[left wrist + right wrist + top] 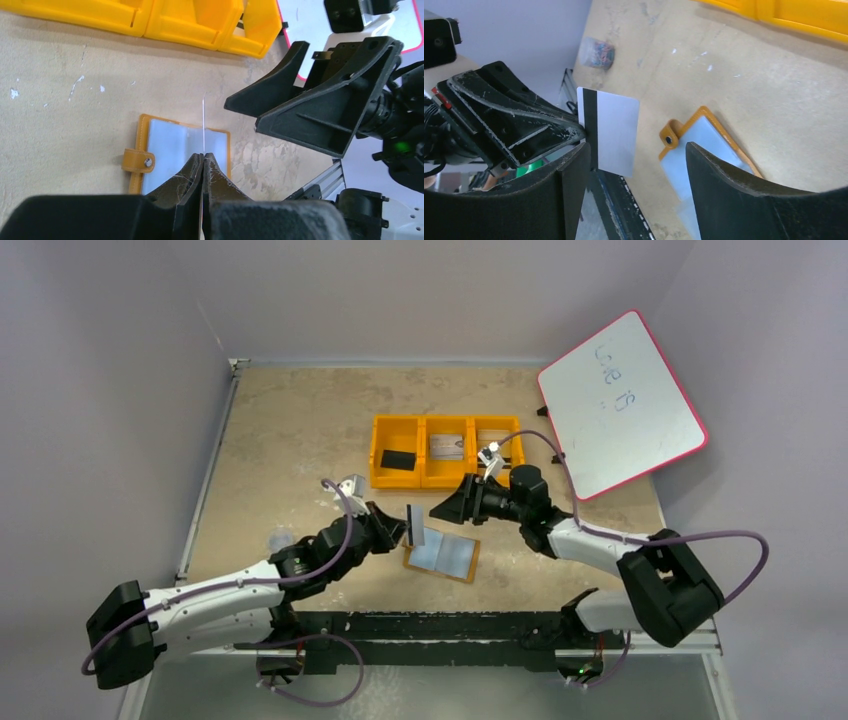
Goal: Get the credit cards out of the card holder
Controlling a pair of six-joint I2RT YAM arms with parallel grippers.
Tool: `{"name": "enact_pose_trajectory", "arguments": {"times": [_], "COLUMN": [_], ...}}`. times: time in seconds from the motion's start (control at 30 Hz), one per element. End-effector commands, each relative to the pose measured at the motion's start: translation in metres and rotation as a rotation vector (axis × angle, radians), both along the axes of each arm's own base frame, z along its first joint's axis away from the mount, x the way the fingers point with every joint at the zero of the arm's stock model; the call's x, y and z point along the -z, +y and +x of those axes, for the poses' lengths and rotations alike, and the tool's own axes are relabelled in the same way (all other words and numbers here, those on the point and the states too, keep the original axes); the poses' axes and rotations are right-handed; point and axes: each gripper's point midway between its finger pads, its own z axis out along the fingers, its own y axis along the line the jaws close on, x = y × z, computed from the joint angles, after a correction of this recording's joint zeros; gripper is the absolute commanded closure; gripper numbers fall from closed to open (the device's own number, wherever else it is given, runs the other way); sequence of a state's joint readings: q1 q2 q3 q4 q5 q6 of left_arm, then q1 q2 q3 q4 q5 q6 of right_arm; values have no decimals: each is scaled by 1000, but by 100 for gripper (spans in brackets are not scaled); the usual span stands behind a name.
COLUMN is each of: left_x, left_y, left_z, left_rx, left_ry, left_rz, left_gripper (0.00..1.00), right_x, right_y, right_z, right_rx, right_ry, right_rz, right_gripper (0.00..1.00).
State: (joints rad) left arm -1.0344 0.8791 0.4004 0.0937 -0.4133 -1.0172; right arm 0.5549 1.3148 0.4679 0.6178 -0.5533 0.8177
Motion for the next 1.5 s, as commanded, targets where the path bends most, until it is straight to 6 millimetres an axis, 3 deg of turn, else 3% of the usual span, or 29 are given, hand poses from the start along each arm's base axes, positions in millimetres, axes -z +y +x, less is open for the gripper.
{"name": "enact_pose_trajectory", "arguments": {"times": [0.0,0.4,0.63,0.77,1.17,1.47], "left_x": [-51,-74,-76,-74,-62,-57], "left_y": [-6,-21,-30,-29,-21,-9], "left_z": [12,13,11,11,12,15], "left_rx": [-24,8,36,33,3,-45], "left_ry": [-109,-153,-162,-160,-144,-138], "left_rz": [-109,-231,-286,-284,-241,-209], "left_gripper": [100,100,100,100,100,72], "right_x": [-25,-43,-52,-58,-70,-77], "right_y": [10,18,20,17,11,7], "right_z": [-8,-16,-20,-21,-20,-13], "right_rx": [-91,-191,-213,-204,-182,-144], "right_ry": [-47,-87,-92,-107,-149,-193], "right_rz": [137,263,312,322,311,245], "right_gripper": [27,31,51,67,100,100]}}
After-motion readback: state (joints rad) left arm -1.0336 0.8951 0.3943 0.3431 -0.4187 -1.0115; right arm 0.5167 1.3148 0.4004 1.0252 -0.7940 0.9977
